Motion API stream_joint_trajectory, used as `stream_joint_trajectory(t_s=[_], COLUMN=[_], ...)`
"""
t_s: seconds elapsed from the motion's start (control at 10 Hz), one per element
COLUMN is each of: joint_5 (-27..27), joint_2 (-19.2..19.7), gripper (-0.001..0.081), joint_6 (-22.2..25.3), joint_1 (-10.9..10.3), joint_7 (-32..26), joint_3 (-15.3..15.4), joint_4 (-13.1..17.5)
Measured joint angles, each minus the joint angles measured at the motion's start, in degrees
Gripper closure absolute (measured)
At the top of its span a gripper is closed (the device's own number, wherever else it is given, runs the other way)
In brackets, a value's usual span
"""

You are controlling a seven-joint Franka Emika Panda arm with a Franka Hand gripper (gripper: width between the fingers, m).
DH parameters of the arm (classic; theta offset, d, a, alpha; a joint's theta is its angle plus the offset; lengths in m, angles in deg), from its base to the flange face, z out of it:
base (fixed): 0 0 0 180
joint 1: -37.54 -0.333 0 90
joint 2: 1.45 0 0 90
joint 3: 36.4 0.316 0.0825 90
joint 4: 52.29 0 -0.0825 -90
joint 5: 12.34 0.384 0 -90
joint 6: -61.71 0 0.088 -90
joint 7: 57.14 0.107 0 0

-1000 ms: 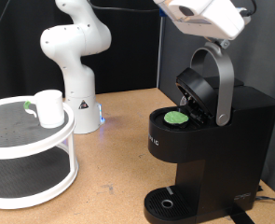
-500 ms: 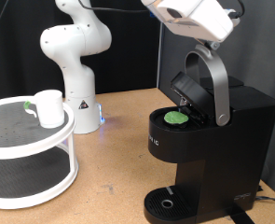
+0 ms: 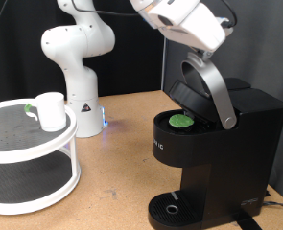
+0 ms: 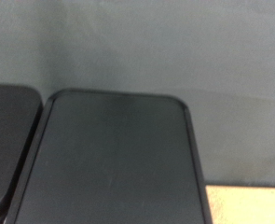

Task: Make a cup of coffee with the keurig machine

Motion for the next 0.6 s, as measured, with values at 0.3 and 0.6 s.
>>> stream_joint_trajectory(t_s=[0.3,0.6], joint_5=[-1.1,-1.2], joint_2=[0.0,0.0], gripper=[0.0806,0.0806], joint_6=[0.6,1.6], joint_1=[0.8,1.6], joint_7=[-1.3,-2.9], joint_3=[-0.9,-1.7], joint_4=[-1.3,-2.0])
